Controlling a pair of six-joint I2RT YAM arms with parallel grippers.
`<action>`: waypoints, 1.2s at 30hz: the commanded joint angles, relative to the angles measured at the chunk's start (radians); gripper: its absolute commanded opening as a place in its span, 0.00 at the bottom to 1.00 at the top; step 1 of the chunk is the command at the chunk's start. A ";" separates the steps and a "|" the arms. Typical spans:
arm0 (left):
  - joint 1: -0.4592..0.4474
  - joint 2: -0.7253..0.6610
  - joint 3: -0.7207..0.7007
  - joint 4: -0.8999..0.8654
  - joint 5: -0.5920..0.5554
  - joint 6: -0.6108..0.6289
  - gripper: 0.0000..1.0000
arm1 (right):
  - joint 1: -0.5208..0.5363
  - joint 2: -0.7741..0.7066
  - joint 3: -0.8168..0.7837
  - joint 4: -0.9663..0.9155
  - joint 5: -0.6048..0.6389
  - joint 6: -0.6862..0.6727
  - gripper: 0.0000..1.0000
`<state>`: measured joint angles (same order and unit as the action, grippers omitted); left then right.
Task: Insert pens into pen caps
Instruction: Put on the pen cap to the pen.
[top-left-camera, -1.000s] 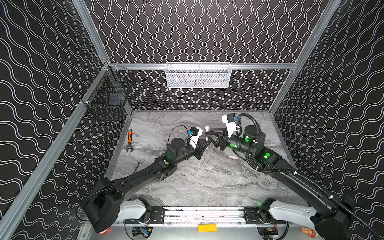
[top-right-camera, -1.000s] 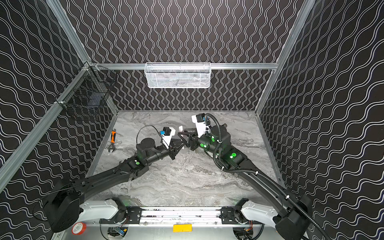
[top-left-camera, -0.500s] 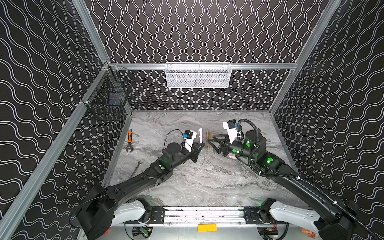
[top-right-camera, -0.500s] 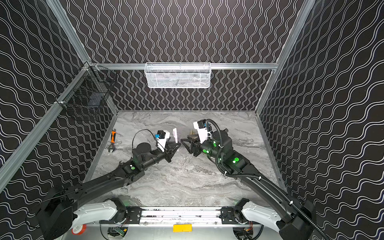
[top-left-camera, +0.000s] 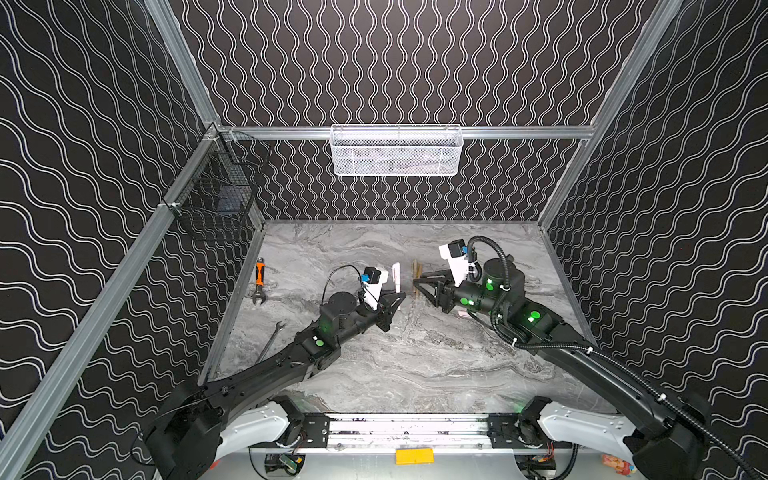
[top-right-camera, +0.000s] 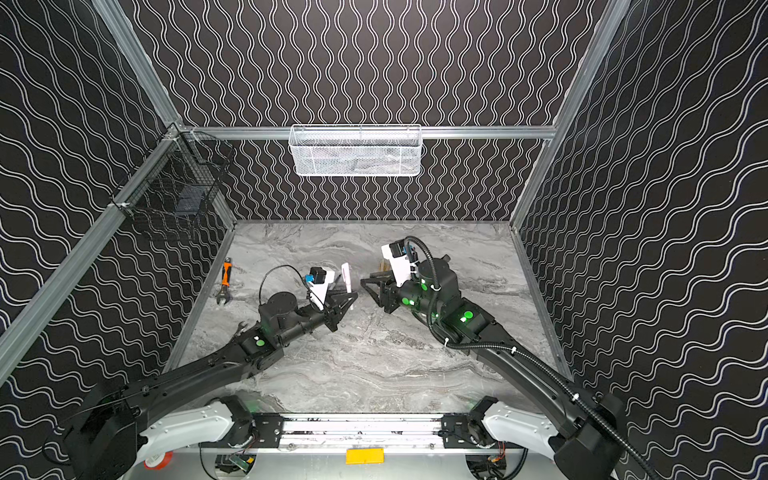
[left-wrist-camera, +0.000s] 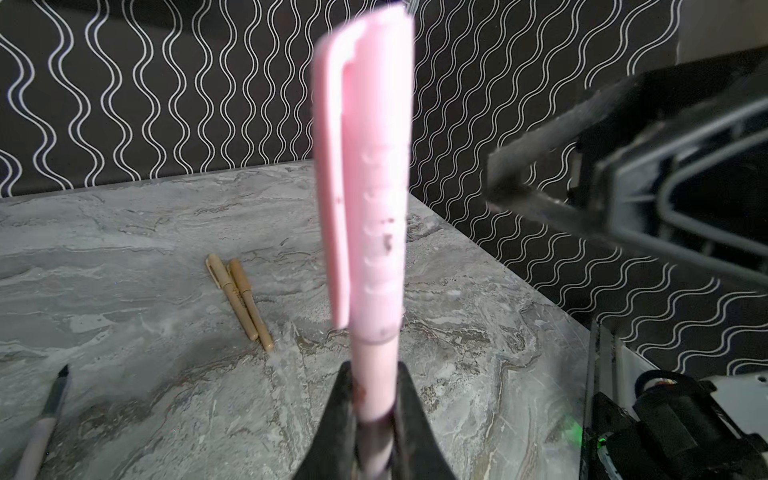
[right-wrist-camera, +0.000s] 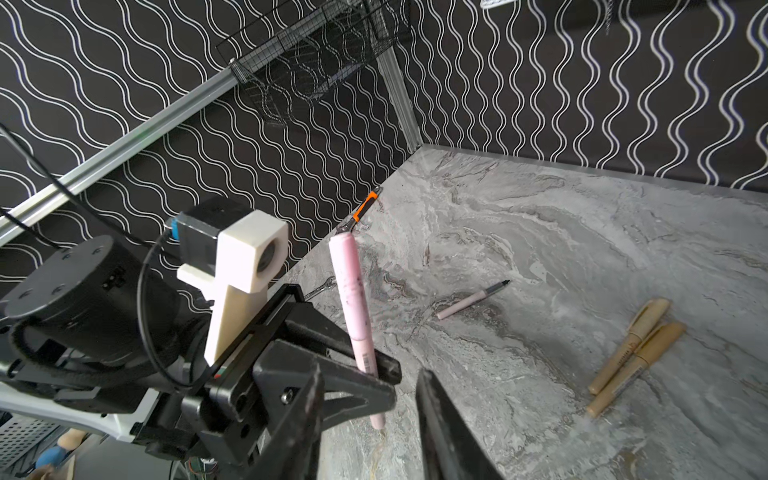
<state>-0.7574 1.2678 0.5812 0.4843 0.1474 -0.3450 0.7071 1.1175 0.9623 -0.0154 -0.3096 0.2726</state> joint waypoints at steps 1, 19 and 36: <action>0.002 0.016 0.015 0.038 0.055 -0.013 0.00 | 0.002 0.021 0.011 0.030 -0.046 -0.001 0.39; 0.003 0.059 0.046 0.069 0.091 -0.022 0.00 | 0.003 0.105 -0.009 0.089 -0.121 -0.001 0.27; 0.003 0.082 0.036 0.122 0.125 -0.034 0.00 | 0.004 0.134 -0.007 0.129 -0.121 0.011 0.19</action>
<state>-0.7547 1.3407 0.6147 0.5552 0.2584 -0.3668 0.7094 1.2583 0.9569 0.0746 -0.4198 0.2737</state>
